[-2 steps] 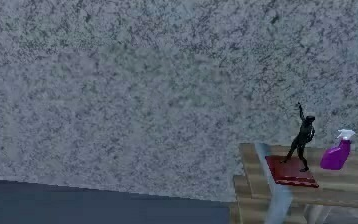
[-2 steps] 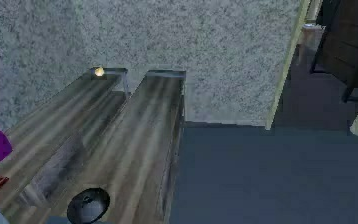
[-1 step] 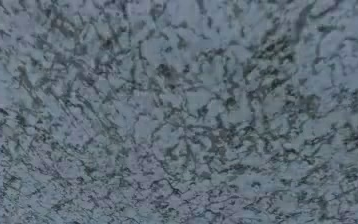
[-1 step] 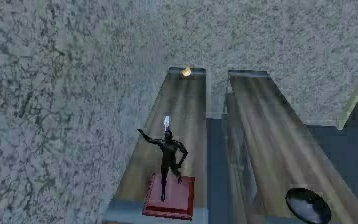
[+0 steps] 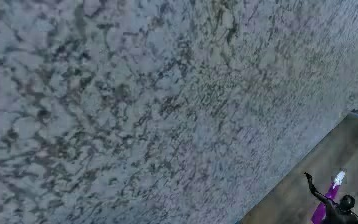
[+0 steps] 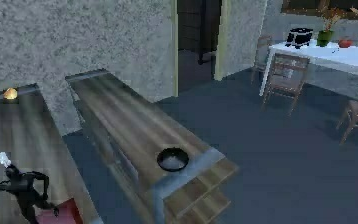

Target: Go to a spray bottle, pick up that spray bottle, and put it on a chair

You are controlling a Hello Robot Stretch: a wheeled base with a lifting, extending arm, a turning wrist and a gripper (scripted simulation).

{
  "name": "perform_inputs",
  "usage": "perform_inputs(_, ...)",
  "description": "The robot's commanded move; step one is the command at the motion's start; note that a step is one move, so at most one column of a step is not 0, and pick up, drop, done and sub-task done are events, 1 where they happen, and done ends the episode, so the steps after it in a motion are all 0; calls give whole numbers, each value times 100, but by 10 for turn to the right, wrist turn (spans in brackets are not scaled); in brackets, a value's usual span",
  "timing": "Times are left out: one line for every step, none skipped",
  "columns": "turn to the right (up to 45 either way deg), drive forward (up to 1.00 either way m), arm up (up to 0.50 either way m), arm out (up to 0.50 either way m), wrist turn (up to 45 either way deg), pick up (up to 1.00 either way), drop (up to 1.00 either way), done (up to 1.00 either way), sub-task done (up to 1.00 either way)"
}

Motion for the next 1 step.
perform_inputs(450, 0, 0, 0, 0, 0, 0, 0, 0)
